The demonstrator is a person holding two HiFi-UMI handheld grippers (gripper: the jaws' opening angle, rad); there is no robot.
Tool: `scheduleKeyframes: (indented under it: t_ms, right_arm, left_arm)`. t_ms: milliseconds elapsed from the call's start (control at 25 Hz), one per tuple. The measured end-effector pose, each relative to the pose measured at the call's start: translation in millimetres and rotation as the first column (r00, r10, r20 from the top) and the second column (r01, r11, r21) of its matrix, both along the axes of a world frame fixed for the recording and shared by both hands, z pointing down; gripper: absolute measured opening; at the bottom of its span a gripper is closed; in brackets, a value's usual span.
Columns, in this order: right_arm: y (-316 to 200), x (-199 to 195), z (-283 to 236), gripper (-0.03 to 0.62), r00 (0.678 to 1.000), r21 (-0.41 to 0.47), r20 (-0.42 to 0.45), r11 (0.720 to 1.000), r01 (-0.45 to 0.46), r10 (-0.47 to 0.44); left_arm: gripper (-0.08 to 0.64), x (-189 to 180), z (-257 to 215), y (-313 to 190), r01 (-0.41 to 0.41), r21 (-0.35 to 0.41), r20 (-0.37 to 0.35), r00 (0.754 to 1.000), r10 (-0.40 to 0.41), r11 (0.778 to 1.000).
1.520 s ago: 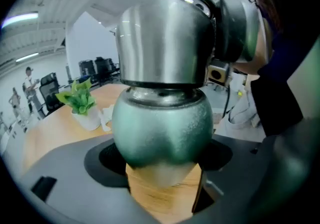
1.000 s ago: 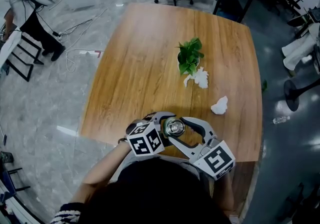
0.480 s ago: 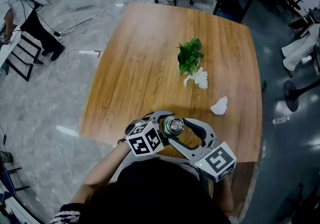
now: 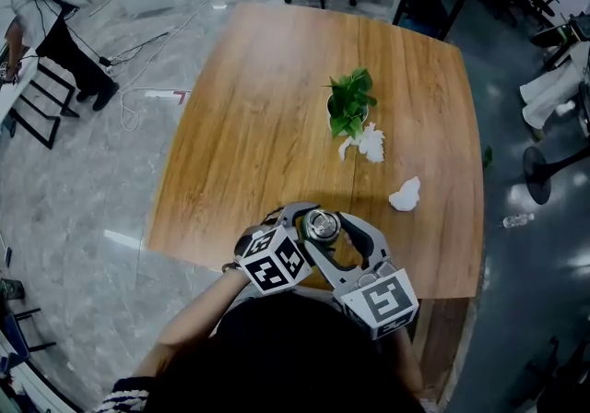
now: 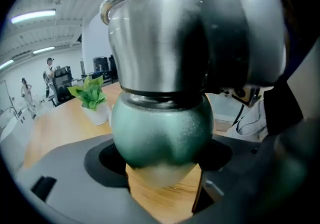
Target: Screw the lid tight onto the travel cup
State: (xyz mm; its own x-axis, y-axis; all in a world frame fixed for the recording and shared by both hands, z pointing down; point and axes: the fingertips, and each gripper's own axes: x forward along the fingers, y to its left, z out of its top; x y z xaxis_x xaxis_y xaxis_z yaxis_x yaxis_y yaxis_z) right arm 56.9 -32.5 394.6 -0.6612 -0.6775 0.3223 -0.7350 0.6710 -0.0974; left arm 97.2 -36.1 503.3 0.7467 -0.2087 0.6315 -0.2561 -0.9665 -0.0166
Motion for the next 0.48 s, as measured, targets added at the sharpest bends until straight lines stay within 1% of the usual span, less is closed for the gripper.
scheduleKeyframes:
  t_ms: [80,120,160,200,240,280,320,400,480]
  right_arm:
    - [7,-4,-7,0.259,0.994,-0.012,0.063,0.996,0.091,-0.090]
    - [9,-5,-9,0.259,0.989,-0.016,0.077,0.992,0.127,-0.126]
    - [11,-5,-8,0.259,0.985,-0.021,0.075,0.988,0.155,-0.153]
    - [12,-5,-6,0.259,0.983,-0.021,0.061,0.984,0.175,-0.173]
    - [12,-5,-4,0.259,0.982,-0.012,0.044,0.983,0.183,-0.183]
    - [11,-4,-3,0.258,0.984,0.006,0.028,0.984,0.175,-0.175]
    - [8,-3,-4,0.255,0.989,0.030,0.015,0.989,0.146,-0.147]
    - [1,0,-6,0.250,0.999,0.075,0.004,0.997,0.034,-0.035]
    - [-5,2,-6,0.250,0.996,0.092,0.006,0.992,-0.085,0.084]
  left_arm:
    - [0.382,0,-1,10,-0.101,-0.018,-0.031,0.994,0.100,0.995]
    - [0.383,-1,-2,16,-0.162,-0.017,-0.035,0.986,0.162,0.987]
    - [0.382,-2,-2,21,-0.213,-0.015,-0.031,0.977,0.213,0.977]
    - [0.383,-2,-1,23,-0.243,-0.012,-0.023,0.970,0.243,0.970]
    - [0.383,-2,0,23,-0.249,-0.009,-0.014,0.968,0.249,0.968]
    - [0.383,-2,0,20,-0.233,-0.007,-0.008,0.973,0.233,0.973]
    - [0.383,-1,0,16,-0.196,-0.007,-0.007,0.981,0.196,0.981]
    - [0.383,0,-1,6,-0.090,-0.008,-0.008,0.996,0.090,0.996]
    - [0.383,-1,-2,-3,0.010,0.002,0.006,1.000,-0.010,1.000]
